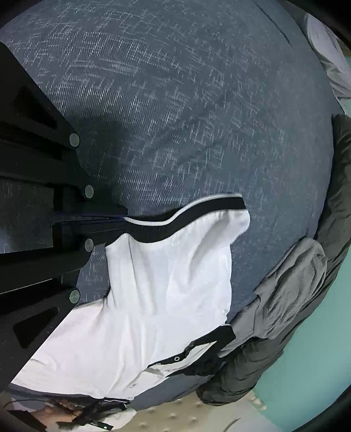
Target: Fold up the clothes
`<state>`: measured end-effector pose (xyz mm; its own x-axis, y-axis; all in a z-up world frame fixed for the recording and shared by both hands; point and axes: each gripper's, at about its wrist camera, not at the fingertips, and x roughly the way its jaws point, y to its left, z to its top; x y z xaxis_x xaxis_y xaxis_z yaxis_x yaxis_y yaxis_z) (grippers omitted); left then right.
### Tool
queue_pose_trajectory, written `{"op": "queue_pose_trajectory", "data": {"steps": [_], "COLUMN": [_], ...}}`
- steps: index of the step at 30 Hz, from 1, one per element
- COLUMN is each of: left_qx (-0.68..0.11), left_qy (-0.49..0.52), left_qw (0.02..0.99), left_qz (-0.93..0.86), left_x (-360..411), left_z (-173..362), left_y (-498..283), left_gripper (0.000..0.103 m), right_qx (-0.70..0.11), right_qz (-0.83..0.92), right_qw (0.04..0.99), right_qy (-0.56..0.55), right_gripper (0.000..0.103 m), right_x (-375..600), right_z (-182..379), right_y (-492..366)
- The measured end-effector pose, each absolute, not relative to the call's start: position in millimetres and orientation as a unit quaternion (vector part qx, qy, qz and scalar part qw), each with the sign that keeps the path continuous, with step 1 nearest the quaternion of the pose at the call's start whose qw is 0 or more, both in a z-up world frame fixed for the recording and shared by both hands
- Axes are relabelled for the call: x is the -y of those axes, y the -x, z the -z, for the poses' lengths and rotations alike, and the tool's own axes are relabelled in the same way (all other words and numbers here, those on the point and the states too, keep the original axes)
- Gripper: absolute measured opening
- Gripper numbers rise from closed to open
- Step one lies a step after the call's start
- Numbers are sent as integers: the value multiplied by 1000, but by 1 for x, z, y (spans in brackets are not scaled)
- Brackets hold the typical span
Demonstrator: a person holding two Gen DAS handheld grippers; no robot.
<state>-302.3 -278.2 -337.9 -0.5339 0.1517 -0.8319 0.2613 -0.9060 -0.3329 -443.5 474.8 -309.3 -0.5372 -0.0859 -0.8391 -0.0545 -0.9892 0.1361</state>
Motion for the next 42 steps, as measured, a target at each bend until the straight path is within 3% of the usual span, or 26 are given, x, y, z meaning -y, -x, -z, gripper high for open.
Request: {"op": "queue_pose_trajectory", "data": {"steps": [4, 6, 8, 9, 23, 42], "left_qx": [-210, -213, -219, -225, -192, -155], "left_qy": [-482, -481, -483, -485, -530, -587], "left_qw": [31, 37, 42, 42, -45, -128], "left_qz": [850, 849, 847, 844, 824, 784], "left_x": [275, 278, 280, 280, 198, 92], "left_z": [332, 329, 326, 325, 306, 326], "left_y": [305, 300, 293, 289, 196, 86], "left_gripper": [3, 8, 21, 21, 22, 22], "right_qx": [73, 68, 71, 73, 90, 100], "right_qz": [872, 872, 873, 873, 848, 813], "right_qw": [8, 6, 9, 10, 75, 142], "right_qy": [-484, -484, -483, -482, -518, -557], "right_gripper": [11, 21, 25, 26, 27, 27], "right_x": [-471, -469, -468, -468, -442, -405], "right_z": [304, 300, 296, 294, 279, 274], "right_y": [446, 444, 433, 427, 325, 203]}}
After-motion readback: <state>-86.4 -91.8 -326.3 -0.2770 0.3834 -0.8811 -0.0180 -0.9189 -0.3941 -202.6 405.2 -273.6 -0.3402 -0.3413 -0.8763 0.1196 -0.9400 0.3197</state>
